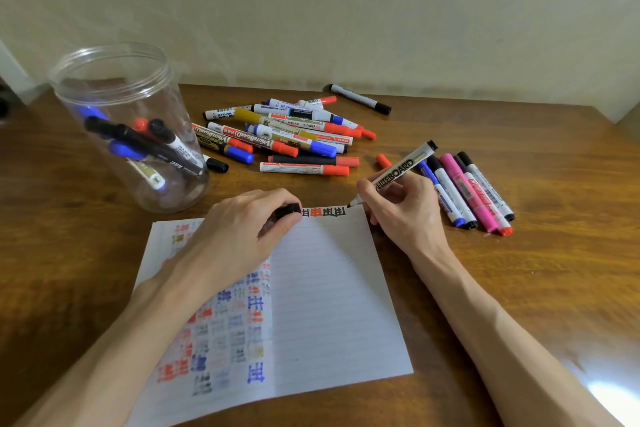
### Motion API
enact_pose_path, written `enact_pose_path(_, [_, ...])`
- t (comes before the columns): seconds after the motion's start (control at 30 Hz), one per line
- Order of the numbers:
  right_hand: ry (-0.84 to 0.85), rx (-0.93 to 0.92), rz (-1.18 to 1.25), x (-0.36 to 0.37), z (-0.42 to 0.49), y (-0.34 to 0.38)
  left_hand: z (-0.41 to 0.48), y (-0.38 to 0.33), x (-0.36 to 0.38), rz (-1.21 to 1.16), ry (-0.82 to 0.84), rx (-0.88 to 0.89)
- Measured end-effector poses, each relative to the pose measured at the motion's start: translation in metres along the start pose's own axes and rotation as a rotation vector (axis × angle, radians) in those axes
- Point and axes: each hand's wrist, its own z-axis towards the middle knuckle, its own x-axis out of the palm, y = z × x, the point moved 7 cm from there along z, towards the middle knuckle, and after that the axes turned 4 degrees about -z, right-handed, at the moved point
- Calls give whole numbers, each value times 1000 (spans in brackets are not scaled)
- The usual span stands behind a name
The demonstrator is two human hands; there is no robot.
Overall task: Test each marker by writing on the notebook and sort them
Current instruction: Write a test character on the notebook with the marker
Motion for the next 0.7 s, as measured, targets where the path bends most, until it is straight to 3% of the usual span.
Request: enact_pose_path(0.7, [-6, -83, -88, 1, -1, 3, 0, 0, 0, -3, 4, -1])
